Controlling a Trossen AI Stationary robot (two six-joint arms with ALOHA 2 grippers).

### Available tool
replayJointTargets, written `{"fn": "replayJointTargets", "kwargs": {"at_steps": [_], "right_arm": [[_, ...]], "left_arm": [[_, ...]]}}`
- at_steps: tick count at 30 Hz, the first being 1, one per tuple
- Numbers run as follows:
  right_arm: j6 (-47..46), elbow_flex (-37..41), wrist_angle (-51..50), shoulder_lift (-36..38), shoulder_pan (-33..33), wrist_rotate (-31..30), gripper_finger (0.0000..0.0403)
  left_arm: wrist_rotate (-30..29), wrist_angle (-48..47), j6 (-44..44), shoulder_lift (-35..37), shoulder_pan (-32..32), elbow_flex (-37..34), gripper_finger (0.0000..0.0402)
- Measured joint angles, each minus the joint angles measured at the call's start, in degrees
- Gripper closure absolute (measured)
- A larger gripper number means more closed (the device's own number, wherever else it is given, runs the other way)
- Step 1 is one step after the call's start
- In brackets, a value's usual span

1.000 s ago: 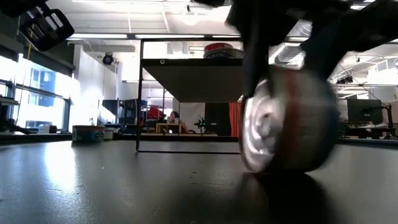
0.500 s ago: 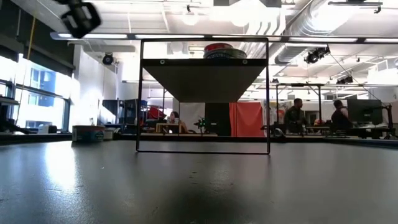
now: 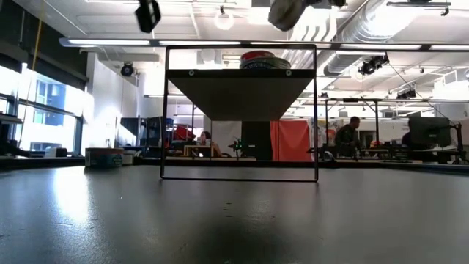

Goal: Stack canned seafood by type on shelf
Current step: Stack the blue-pink tuna can on top of the blue-pink tuna can on the shelf

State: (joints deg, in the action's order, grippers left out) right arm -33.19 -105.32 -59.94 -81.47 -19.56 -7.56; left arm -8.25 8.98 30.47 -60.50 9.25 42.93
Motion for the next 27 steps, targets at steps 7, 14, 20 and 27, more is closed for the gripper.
{"fn": "replayJointTargets", "kwargs": {"at_steps": [7, 14, 20, 27], "right_arm": [[12.3, 7.82, 15.23, -3.46, -22.74, 25.72, 0.023], [3.62, 15.83, 35.26, -9.61, -33.03, 47.57, 0.023], [2.65, 17.16, 36.89, -12.51, -32.66, 54.05, 0.023], [2.49, 17.16, 38.05, -12.61, -32.59, 47.98, 0.023]], "left_arm": [[-1.13, -5.24, -0.71, -6.36, -13.01, 10.16, 0.0401], [-1.11, -10.4, -0.71, -12.86, -19.23, 19.7, 0.0402], [-1.31, -11.0, -0.69, -15.28, -21.08, 21.95, 0.0402], [-1.29, -14.95, -1.82, -15.61, -22.07, 21.95, 0.0401]]}}
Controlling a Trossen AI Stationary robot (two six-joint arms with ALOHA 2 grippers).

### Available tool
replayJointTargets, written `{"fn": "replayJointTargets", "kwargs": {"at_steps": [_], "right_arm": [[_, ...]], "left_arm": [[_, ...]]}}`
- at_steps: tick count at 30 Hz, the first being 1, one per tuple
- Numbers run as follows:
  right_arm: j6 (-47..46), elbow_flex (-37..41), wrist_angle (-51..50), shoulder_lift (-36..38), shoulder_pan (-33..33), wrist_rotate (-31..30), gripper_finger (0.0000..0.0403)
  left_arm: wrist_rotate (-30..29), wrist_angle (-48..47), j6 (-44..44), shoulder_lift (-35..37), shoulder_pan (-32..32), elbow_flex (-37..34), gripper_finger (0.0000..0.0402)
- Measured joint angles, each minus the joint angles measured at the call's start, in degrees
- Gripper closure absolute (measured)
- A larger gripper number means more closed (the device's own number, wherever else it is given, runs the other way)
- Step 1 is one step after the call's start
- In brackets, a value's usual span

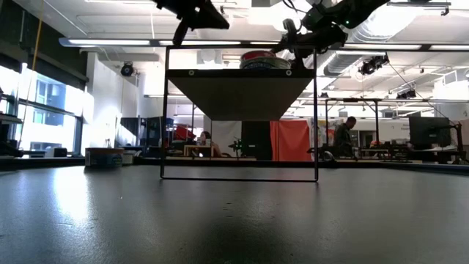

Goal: Stack canned seafood by type on shelf
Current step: Stack the blue-pink tuna can on top of the blue-pink tuna can on the shelf

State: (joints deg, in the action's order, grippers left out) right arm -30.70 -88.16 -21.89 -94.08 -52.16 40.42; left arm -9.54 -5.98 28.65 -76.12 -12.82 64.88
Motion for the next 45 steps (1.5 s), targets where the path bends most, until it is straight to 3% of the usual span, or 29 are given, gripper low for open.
{"fn": "replayJointTargets", "kwargs": {"at_steps": [6, 11, 18, 23, 30, 45], "right_arm": [[-4.5, 0.0, 1.02, -1.46, 4.11, -5.39, 0.023], [-7.86, 0.0, 1.43, -2.32, 6.92, -11.16, 0.0195], [-9.4, -0.07, 1.18, -2.18, 7.24, -14.37, 0.0226], [-9.39, -0.15, 0.83, -2.12, 7.34, -17.24, 0.0203], [-10.33, -0.09, -0.56, -2.19, 7.16, -18.72, 0.0138], [-5.41, -0.06, -2.54, -2.19, 7.64, -16.07, 0.0133]], "left_arm": [[2.5, -1.83, -1.29, 0.0, -1.68, 0.0, 0.0401], [6.61, -2.09, -1.35, 0.24, -3.38, 0.0, 0.0401], [7.85, -3.42, -3.31, 0.42, -3.74, 0.0, 0.0401], [7.85, -4.85, -3.35, 0.44, -3.74, 0.0, 0.0401], [7.85, -6.44, -3.34, 0.44, -3.72, 0.0, 0.0401], [7.87, -6.58, -2.81, 0.44, -3.65, -0.02, 0.0401]]}}
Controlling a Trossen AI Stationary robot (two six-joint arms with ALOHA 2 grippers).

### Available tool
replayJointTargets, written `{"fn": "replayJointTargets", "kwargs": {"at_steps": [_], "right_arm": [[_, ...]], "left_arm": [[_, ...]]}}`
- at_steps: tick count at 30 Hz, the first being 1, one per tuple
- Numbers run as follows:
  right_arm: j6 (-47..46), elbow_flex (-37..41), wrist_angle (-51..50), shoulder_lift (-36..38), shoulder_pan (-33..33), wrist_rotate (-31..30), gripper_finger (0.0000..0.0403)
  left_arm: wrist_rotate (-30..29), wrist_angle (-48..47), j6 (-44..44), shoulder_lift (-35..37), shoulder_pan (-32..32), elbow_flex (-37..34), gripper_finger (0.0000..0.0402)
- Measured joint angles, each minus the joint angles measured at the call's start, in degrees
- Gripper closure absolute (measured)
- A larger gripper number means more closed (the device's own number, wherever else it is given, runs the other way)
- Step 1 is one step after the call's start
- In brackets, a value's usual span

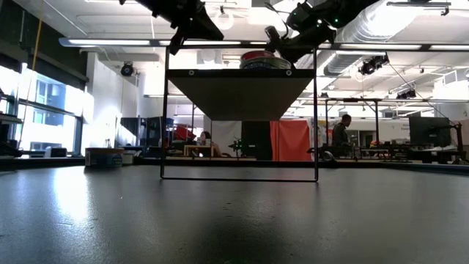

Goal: Stack canned seafood by type on shelf
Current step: Stack the blue-pink tuna can on top of the blue-pink tuna can on the shelf

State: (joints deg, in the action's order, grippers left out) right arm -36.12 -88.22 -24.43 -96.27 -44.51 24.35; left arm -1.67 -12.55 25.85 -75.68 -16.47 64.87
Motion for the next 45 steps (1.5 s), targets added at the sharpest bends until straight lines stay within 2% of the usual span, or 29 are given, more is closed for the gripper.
{"fn": "replayJointTargets", "kwargs": {"at_steps": [13, 27, 37, 41, 45], "right_arm": [[1.85, -0.01, -0.96, 0.0, -0.07, -1.79, 0.0129], [4.86, 0.0, -1.11, 0.0, -0.79, -4.35, 0.0072], [5.56, -3.29, -0.88, 0.24, -6.61, -5.4, 0.007], [5.18, -5.26, -0.9, 0.26, -8.47, -6.75, 0.007], [6.0, -5.8, -1.0, 0.26, -8.72, -6.48, 0.007]], "left_arm": [[0.02, -3.46, 0.44, 0.0, 0.02, -0.01, 0.0401], [0.02, -4.17, 0.44, 0.05, 0.02, -0.01, 0.0402], [-1.02, -4.36, 1.35, 7.14, -2.34, -0.09, 0.0401], [-3.38, -8.93, 4.37, 8.0, -6.01, -0.01, 0.0402], [-3.59, -20.39, 8.3, 5.91, -11.68, -0.01, 0.0402]]}}
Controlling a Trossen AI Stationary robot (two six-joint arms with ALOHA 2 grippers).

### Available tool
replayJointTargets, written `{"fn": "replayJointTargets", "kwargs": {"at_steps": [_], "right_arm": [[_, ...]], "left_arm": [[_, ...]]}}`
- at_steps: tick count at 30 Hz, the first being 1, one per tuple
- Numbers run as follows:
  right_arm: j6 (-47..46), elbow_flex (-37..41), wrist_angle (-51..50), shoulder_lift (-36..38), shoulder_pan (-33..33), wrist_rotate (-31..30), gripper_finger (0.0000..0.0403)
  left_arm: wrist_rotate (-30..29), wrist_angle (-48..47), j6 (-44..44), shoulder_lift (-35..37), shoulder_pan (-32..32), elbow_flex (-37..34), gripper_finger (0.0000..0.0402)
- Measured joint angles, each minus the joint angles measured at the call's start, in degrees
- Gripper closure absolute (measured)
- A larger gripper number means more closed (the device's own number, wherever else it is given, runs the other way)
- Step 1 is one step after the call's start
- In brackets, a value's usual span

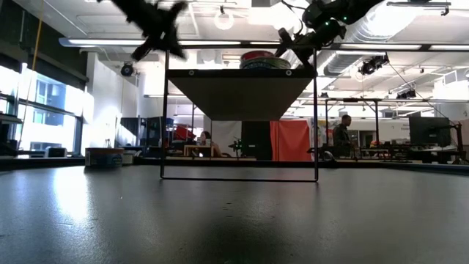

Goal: Stack canned seafood by type on shelf
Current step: Stack the blue-pink tuna can on top of the blue-pink tuna can on the shelf

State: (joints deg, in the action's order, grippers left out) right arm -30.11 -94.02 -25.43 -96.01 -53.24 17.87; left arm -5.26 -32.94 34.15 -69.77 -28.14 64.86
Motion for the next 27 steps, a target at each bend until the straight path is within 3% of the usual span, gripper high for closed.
{"fn": "replayJointTargets", "kwargs": {"at_steps": [4, 9, 12, 16, 17, 22, 27], "right_arm": [[0.3, 0.0, -2.97, 0.0, 0.57, -0.81, 0.0071], [5.27, 0.0, -8.55, 0.0, 2.46, -1.28, 0.0103], [8.54, 0.0, -11.58, 0.33, 3.83, -2.54, 0.0181], [13.25, 0.0, -15.96, 2.78, 4.96, -4.49, 0.0353], [14.58, 0.0, -16.9, 3.52, 5.03, -4.51, 0.0377], [15.42, -0.02, -22.76, 7.6, 5.13, -5.98, 0.0386], [14.3, -0.07, -21.98, 10.68, 7.05, -6.06, 0.0397]], "left_arm": [[-1.61, -14.17, 0.04, -4.02, -6.07, 0.0, 0.0401], [-10.57, -22.65, -3.45, -10.64, -11.32, 0.0, 0.0401], [-11.8, -24.01, -4.29, -14.52, -12.95, -0.04, 0.0401], [-15.51, -23.8, -4.33, -17.98, -12.83, -1.49, 0.0401], [-16.58, -22.98, -4.01, -18.29, -12.75, -2.57, 0.0401], [-17.99, -17.05, 2.13, -17.18, -12.72, -10.26, 0.0402], [-21.13, -9.17, 8.96, -13.83, -12.33, -16.09, 0.0401]]}}
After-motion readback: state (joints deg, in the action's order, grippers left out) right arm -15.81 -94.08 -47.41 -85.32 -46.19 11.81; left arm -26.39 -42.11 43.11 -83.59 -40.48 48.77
